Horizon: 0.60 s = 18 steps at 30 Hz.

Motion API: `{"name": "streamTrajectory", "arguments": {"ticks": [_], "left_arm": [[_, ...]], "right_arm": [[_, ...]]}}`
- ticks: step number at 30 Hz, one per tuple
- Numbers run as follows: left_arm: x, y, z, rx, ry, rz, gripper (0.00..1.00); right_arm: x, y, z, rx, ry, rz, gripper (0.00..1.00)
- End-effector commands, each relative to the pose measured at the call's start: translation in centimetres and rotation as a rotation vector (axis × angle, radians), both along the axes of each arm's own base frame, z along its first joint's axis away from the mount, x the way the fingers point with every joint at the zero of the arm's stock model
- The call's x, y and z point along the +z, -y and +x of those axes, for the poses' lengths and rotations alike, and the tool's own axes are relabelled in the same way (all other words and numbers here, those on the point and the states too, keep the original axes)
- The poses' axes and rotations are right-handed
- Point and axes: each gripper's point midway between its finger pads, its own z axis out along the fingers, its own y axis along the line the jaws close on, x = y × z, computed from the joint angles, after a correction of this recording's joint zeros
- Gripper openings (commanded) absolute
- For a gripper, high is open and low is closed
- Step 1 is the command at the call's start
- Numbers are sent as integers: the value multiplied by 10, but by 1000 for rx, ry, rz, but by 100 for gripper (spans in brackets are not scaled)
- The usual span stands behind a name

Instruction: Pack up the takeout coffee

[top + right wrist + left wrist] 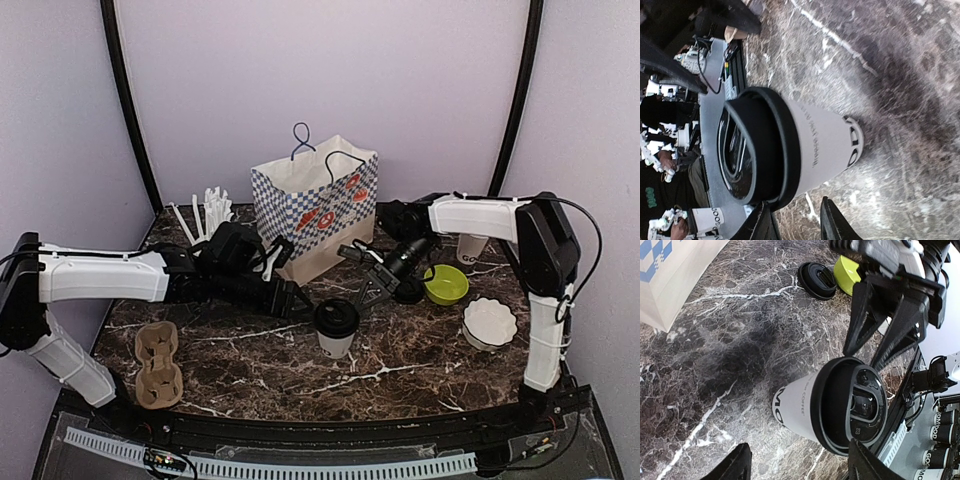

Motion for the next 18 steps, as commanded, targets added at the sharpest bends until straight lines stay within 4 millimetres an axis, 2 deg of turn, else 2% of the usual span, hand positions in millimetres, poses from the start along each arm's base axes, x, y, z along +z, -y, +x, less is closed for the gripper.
{"name": "streamTrajectory", "arguments": {"ticks": [1,4,6,11,18], "left_arm": [[11,-8,-4,3,29,-15,68],[12,-10,-4,12,34,-14,68],[12,-13,-2,29,39,-11,67],[15,-8,4,43,51,-24,67],[6,12,-1,-20,-10,-82,68]], "right_arm": [[-7,3,34,-74,51,-49,32],[-3,8,51,-117,64,-43,32],[0,9,53,-123,64,-33,34],[15,13,34,-96,52,21,43],[25,25,15,-81,78,28,47]]}}
